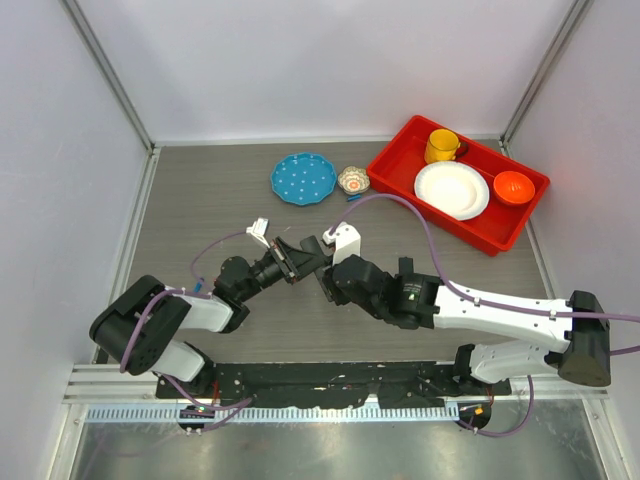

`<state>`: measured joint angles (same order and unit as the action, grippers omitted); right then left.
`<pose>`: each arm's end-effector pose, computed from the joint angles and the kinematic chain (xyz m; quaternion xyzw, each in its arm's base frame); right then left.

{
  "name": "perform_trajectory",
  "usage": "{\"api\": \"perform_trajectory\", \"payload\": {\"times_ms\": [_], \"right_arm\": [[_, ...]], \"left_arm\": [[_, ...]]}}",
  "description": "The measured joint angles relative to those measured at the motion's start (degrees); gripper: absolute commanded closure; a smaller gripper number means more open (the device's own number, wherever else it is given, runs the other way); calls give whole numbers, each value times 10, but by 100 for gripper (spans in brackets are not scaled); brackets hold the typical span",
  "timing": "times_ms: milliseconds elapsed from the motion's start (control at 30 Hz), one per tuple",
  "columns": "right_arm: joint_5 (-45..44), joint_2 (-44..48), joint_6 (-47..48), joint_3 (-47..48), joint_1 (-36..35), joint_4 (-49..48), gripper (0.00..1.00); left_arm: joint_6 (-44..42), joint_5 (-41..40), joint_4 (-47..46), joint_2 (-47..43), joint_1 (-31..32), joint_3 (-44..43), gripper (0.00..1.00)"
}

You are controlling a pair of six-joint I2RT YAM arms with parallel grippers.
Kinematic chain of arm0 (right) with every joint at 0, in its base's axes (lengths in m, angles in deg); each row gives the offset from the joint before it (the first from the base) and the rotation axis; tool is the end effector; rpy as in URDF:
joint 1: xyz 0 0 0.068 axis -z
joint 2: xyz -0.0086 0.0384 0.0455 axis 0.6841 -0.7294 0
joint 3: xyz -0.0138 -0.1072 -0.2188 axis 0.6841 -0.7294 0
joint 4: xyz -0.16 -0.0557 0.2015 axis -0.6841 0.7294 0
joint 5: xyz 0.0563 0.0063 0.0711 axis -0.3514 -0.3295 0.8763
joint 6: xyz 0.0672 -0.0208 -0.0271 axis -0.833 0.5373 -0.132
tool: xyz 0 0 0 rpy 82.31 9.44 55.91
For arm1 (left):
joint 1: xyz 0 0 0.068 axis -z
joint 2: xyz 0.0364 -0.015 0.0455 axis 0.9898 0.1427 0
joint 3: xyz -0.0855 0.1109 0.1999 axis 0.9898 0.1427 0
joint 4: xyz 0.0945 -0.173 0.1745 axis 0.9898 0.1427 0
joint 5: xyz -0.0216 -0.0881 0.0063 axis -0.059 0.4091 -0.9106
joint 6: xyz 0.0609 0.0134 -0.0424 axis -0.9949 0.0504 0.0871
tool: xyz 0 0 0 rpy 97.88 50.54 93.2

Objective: Load the batteries into the remote control
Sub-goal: Load the battery into the remote control.

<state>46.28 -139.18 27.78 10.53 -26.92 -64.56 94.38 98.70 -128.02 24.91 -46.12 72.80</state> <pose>0.1302 0.2724 0.2534 -0.2297 0.8383 0.1842 0.4589 0.2098 -0.1785 0.1534 -0.1189 0.6617 -0.6805 0.2913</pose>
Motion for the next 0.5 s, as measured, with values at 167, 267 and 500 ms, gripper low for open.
{"api": "perform_trajectory", "payload": {"times_ms": [167, 267, 500], "right_arm": [[0, 0, -9, 0, -1, 0, 99], [0, 0, -14, 0, -1, 1, 99], [9, -9, -32, 1, -1, 9, 99]], "left_arm": [[0, -3, 0, 0, 2, 0, 100], [0, -3, 0, 0, 3, 0, 100], [-3, -10, 2, 0, 3, 0, 100]]}}
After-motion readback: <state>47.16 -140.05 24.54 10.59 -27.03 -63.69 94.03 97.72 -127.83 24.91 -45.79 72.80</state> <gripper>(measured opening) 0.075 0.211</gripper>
